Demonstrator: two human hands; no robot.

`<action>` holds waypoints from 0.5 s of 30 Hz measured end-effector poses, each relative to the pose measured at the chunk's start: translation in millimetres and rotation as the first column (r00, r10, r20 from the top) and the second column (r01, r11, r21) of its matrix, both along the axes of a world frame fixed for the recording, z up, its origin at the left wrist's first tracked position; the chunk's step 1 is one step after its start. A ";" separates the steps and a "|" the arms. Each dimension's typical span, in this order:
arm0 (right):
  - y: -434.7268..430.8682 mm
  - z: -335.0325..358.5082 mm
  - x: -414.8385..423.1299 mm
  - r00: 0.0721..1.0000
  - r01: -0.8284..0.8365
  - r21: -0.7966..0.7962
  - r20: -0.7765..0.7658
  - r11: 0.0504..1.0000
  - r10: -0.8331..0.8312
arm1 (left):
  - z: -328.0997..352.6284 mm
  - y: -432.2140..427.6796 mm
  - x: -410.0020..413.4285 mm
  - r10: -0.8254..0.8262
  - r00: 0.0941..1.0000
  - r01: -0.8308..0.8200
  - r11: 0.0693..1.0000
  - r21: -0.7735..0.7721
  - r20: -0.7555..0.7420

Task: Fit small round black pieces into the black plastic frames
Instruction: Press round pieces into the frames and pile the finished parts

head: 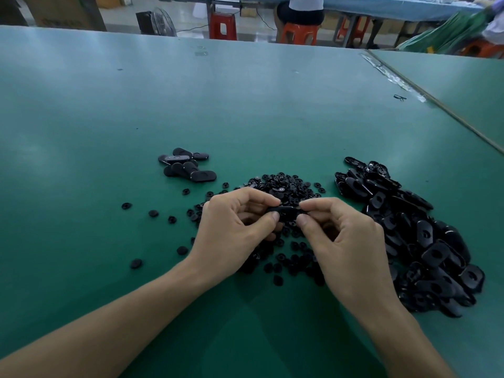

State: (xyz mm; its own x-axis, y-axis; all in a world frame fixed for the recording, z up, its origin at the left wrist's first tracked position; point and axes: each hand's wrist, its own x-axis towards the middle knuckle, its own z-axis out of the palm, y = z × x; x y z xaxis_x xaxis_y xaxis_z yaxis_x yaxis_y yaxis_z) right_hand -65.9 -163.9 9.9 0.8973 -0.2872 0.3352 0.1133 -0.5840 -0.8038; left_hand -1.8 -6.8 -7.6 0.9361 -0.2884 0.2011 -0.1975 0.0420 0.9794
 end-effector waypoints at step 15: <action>-0.3 3.5 -0.2 0.999 -0.034 0.123 0.032 0.992 0.030 | -0.3 -0.5 -0.3 0.005 1.000 -0.005 1.000 -0.007 -0.005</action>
